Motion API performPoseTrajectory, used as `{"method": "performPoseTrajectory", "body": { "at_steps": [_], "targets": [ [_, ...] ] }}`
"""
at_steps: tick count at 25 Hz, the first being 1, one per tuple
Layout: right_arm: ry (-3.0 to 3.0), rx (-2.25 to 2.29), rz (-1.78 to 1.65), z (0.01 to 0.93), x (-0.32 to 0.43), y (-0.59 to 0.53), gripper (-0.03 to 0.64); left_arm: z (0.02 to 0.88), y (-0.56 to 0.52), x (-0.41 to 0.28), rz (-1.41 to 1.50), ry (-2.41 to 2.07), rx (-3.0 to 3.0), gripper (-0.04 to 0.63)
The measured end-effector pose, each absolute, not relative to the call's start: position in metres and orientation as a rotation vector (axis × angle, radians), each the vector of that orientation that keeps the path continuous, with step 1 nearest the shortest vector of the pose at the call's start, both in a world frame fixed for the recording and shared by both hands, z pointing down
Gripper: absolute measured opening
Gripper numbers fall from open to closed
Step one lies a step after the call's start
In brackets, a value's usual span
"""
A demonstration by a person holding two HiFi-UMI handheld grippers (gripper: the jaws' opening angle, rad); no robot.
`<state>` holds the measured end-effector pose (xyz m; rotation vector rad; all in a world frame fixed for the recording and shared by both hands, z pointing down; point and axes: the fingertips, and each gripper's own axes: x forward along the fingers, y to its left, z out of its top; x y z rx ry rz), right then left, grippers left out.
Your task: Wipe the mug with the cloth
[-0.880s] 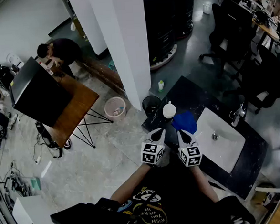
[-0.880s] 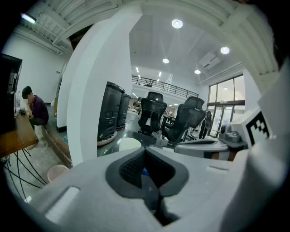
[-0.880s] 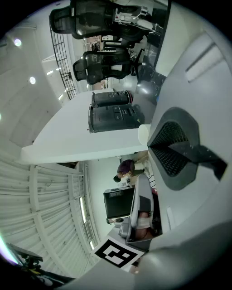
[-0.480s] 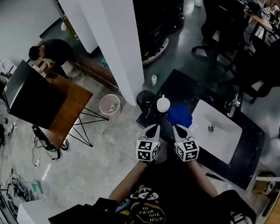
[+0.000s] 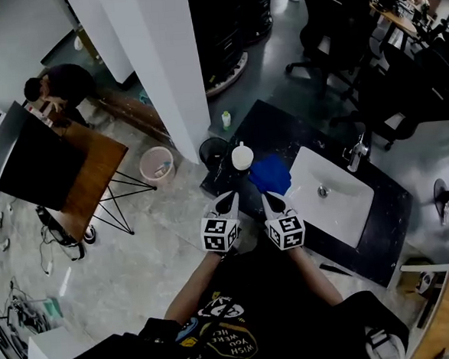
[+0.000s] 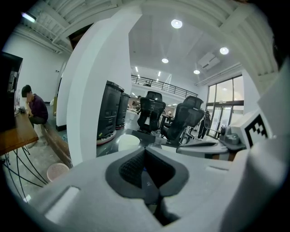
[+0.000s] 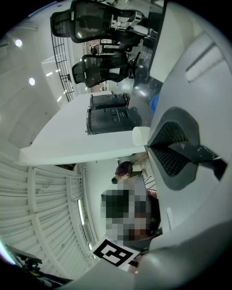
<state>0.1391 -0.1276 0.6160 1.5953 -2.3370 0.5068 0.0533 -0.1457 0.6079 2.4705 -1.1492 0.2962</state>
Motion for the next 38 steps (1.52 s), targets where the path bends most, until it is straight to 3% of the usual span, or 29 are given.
{"method": "performPoseTrajectory", "body": {
  "at_steps": [5,16,24,38],
  "targets": [
    [-2.376,1.513,0.539,0.623,0.14,-0.132,0.003,0.614,-0.152,0.055,0.289,-1.163,2.416,0.003],
    [-2.294,1.389,0.593,0.663,0.161,-0.201,0.099,0.652,-0.175,0.073,0.387,-1.159,2.448,0.003],
    [-2.0,1.348,0.67,0.731,0.202,-0.232,0.261,0.657,-0.164,0.063,0.381,-1.171,2.411,0.003],
    [-2.012,1.46,0.728,0.744,0.208,-0.238,0.272,0.654,-0.16,0.067,0.391,-1.132,2.434,0.003]
  ]
}}
